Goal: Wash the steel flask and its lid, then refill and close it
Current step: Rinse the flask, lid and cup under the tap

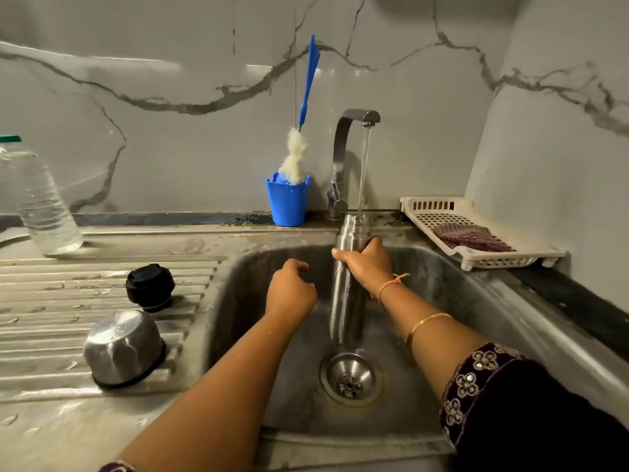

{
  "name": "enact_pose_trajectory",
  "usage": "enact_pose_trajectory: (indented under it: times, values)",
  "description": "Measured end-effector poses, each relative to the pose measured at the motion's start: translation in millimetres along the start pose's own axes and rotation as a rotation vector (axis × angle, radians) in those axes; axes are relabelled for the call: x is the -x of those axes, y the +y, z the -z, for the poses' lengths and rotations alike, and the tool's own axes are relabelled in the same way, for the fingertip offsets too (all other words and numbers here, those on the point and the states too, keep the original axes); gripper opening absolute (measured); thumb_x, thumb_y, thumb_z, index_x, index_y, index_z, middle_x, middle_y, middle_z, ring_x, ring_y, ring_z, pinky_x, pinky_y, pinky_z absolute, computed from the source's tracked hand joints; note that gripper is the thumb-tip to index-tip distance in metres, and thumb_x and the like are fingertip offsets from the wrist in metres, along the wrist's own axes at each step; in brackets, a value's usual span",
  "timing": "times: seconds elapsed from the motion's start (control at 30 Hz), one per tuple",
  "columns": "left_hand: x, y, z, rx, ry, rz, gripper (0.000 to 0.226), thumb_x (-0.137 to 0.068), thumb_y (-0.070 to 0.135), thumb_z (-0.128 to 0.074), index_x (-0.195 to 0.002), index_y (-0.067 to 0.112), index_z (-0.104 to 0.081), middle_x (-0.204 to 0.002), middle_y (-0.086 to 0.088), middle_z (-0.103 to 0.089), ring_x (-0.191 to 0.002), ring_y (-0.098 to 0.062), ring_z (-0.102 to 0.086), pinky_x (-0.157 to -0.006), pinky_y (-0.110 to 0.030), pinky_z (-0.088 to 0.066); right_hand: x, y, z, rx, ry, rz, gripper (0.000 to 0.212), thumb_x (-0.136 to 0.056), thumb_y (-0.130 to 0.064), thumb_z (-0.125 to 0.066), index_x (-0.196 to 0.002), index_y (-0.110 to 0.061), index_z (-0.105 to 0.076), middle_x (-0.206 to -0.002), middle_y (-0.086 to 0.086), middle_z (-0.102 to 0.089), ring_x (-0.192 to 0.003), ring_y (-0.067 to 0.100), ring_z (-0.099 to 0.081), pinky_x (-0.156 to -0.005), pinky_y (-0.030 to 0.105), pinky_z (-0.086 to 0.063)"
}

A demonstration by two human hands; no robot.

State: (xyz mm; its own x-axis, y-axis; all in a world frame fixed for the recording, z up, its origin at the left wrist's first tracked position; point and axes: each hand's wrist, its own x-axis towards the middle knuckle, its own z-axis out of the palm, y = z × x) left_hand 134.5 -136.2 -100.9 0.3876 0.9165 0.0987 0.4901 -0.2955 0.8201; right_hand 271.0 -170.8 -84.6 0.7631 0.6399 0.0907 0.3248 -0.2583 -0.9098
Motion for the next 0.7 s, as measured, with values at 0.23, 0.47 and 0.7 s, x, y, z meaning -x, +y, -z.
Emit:
enact_pose_trajectory:
  times: [0.23,0.47,0.7]
  values:
    - [0,1,2,0.042,-0.013,0.019,0.038,-0.092,0.008,-0.054,-0.130,0.014,-0.048,-0.128,-0.006,-0.055,-0.102,-0.018,-0.057,-0.079,-0.029,-0.050,-10,-3,6,-0.150,0.045,-0.037,0.061,-0.076,-0.030,-0.076,-0.122,-0.007,-0.043,-0.118,0.009,-0.057,-0.103,0.026,-0.057,-0.083,0.030,-0.042]
    - [-4,5,4,0.444,-0.038,0.502,0.081,-0.086,0.047,-0.063,-0.146,0.010,-0.022,-0.141,-0.017,-0.039,-0.121,-0.036,-0.045,-0.092,-0.045,-0.044,-17,0,15,-0.752,-0.062,-0.329,0.042,-0.074,-0.022,-0.077,-0.108,-0.012,-0.054,-0.107,0.014,-0.065,-0.090,0.028,-0.063,-0.080,0.049,-0.054]
    - [-11,5,6,1.010,-0.116,0.515,0.110,-0.054,0.049,-0.085,-0.144,0.022,-0.028,-0.129,-0.015,-0.051,-0.105,-0.036,-0.059,-0.062,-0.046,-0.056,-8,1,15,-1.010,-0.273,-0.547,0.034,-0.085,-0.025,-0.068,-0.104,-0.005,-0.047,-0.100,0.023,-0.056,-0.099,0.039,-0.057,-0.090,0.055,-0.046]
